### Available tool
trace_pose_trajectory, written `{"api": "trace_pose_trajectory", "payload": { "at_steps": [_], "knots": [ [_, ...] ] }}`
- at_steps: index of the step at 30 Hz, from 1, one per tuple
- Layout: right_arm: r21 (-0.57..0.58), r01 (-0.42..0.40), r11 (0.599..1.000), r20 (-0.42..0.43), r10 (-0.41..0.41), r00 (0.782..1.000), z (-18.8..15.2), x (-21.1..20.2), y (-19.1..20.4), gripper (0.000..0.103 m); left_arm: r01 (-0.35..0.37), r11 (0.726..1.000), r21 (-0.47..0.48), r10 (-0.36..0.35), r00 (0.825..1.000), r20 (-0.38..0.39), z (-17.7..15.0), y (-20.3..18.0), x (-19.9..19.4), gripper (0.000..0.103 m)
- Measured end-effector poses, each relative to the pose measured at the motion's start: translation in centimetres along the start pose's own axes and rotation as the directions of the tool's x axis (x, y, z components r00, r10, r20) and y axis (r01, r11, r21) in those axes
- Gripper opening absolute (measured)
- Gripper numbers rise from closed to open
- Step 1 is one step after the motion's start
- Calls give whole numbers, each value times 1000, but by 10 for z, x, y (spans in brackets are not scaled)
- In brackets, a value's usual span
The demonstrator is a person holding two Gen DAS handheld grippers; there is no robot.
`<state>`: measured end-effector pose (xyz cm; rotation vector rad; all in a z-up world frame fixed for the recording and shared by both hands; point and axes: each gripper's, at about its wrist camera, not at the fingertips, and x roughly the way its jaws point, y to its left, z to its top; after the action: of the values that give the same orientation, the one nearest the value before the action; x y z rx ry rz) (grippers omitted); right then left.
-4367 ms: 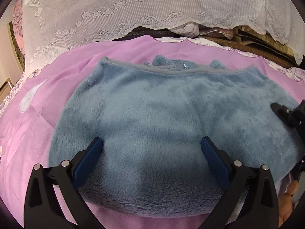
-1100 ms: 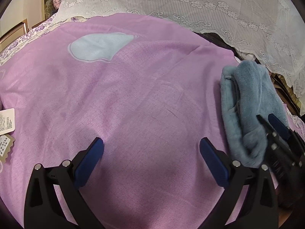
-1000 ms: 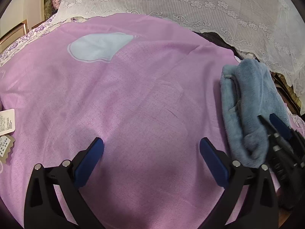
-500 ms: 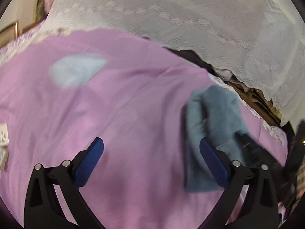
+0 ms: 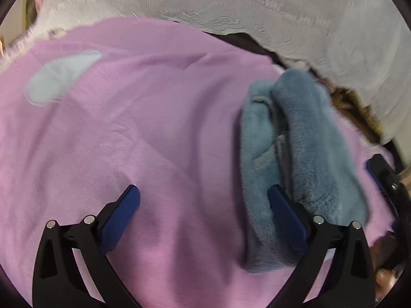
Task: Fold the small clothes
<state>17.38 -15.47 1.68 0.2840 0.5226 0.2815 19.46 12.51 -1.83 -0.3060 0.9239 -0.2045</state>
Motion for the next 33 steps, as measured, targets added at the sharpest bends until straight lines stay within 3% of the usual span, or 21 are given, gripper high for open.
{"api": "trace_pose_trajectory", "payload": {
  "at_steps": [4,10,13,17,20,21,23,25,29,30,32,33],
  "knots": [
    [295,-120,948,-80,149,986,2,14,-56,86,162,984,-77,-163,987,-5,5,-2,0,98],
    [458,-201,866,-157,301,940,-10,44,-80,86,282,955,-97,-279,959,47,14,-11,-6,98],
    [459,-210,863,-173,319,932,-13,50,-75,89,304,948,-94,-296,951,89,13,-5,-17,98],
    [460,-192,867,-222,321,921,-21,60,-71,90,344,935,-81,-337,938,85,14,-12,-19,98],
    [446,-185,876,-230,312,922,-23,59,-66,91,249,968,-40,-249,968,-4,11,-31,-1,98],
    [444,-184,877,-231,311,922,-24,59,-65,91,244,968,-57,-246,969,-32,9,-31,8,98],
    [448,-183,875,-233,312,921,-24,60,-67,92,286,950,-128,-299,948,-104,4,-27,35,99],
    [452,-175,874,-241,309,920,-27,64,-68,93,337,922,-193,-369,914,-169,-1,-22,63,99],
    [426,-165,889,-238,286,928,-29,68,-63,94,358,920,-157,-379,915,-135,0,-29,68,99],
    [409,-161,898,-237,275,932,-29,68,-59,93,372,917,-143,-389,914,-120,0,-31,70,99],
    [398,-189,897,-223,295,929,-31,67,-56,72,375,920,-117,-386,917,-97,-2,-35,68,96],
    [395,-183,900,-214,284,935,-31,65,-54,66,378,920,-99,-387,918,-85,-4,-38,65,82]
  ]
}}
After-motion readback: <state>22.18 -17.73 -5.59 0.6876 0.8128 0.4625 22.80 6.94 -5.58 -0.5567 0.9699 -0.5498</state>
